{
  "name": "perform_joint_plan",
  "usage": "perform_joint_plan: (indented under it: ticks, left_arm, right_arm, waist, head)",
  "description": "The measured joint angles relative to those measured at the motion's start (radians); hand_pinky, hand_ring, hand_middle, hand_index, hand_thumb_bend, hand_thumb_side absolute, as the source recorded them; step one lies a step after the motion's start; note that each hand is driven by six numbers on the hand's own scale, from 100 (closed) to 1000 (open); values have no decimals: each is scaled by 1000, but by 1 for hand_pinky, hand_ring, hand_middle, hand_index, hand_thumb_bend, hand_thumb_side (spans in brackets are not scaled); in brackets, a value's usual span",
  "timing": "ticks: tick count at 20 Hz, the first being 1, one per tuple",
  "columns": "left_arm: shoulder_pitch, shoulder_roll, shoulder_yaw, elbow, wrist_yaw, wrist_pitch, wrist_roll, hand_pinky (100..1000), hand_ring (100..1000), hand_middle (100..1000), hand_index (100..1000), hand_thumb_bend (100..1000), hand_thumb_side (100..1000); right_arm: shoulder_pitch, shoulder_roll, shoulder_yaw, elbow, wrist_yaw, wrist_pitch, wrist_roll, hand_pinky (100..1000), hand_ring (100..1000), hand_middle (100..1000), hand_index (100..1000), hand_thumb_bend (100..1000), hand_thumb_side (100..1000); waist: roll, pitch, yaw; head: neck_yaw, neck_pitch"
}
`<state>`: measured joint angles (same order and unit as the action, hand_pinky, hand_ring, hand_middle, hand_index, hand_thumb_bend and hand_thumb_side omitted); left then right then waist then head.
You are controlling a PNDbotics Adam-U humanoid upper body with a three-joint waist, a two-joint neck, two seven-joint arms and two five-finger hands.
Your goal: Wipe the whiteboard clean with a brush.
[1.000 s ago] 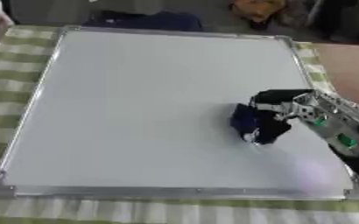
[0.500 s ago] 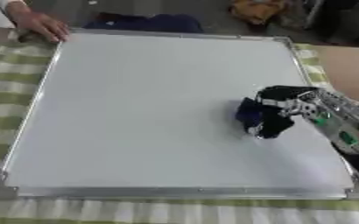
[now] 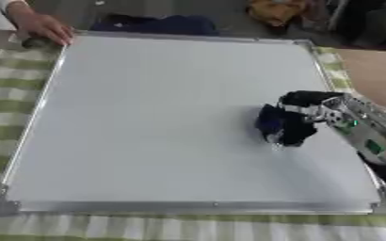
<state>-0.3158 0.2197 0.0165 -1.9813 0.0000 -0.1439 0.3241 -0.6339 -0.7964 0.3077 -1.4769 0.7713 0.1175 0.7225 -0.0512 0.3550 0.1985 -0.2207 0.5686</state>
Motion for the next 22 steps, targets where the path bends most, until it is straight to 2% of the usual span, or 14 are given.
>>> perform_joint_plan:
  ticks: [7, 11, 17, 22]
  left_arm:
    - [0, 0, 0, 0, 0, 0, 0, 648, 795, 774, 812, 201, 1000]
    - [0, 0, 0, 0, 0, 0, -1, 648, 796, 775, 812, 201, 1000]
    - [0, 0, 0, 0, 0, 1, -1, 648, 796, 775, 813, 202, 1000]
    - [0, 0, 0, 0, 1, 4, -5, 648, 797, 775, 813, 203, 1000]
  right_arm:
    - [0, 0, -5, 6, -8, -8, 3, 693, 822, 766, 259, 248, 601]
    - [1, 0, -4, 2, -15, -10, 3, 673, 801, 696, 249, 219, 568]
    - [8, -10, 14, -24, -29, -12, 10, 669, 796, 699, 249, 171, 572]
    - [15, -17, 36, -67, -60, -14, 39, 666, 793, 705, 250, 163, 610]
  waist:
    - [0, 0, 0]
    - [0, 0, -1]
    - [0, 0, -1]
    - [0, 0, -1]
  head:
    - [3, 0]
    - [3, 0]
    - [3, 0]
    - [3, 0]
